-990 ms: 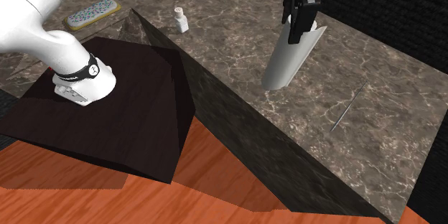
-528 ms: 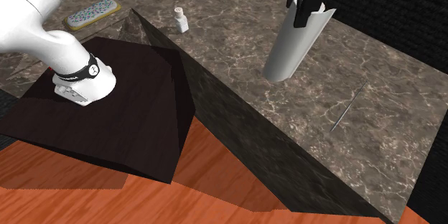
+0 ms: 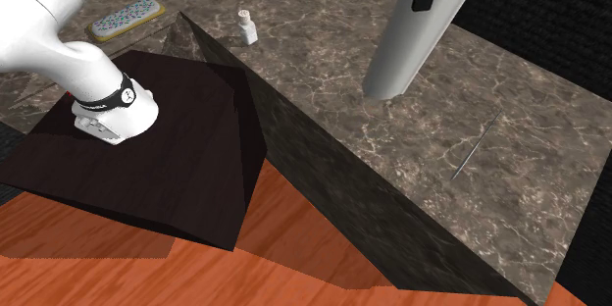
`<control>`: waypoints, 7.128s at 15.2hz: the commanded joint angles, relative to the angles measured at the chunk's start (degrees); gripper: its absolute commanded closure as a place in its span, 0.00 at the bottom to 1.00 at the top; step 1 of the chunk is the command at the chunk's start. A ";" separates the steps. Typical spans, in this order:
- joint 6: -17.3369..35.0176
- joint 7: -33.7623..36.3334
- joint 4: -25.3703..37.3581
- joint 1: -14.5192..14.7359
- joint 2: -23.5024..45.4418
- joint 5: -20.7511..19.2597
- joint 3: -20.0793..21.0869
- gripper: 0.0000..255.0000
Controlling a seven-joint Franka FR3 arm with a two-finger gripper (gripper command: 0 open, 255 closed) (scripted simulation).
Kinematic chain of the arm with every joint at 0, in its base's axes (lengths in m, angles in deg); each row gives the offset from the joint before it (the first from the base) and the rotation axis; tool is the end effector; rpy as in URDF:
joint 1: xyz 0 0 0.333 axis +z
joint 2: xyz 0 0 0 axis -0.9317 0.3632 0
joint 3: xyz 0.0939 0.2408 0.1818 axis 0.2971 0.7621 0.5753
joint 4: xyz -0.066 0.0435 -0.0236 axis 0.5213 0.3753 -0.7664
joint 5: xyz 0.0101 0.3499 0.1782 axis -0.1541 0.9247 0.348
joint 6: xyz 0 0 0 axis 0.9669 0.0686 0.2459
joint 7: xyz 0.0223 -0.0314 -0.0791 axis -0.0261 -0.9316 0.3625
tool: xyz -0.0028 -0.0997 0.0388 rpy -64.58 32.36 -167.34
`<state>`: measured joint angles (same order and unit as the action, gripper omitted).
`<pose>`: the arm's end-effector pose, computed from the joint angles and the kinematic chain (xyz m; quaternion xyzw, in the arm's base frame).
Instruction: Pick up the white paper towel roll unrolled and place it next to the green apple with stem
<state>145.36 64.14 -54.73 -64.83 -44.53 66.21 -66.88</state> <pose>0.6247 0.0634 0.5758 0.9914 0.1146 0.0569 0.0286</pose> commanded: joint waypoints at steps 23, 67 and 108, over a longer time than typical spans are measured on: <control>-21.32 0.25 28.61 1.50 7.39 -0.64 0.43 1.00; -18.66 57.68 27.09 40.82 16.35 -14.31 21.89 1.00; 4.78 65.92 5.38 41.38 19.64 -16.39 21.95 1.00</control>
<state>150.12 130.06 -49.34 -23.45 -24.90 49.83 -44.93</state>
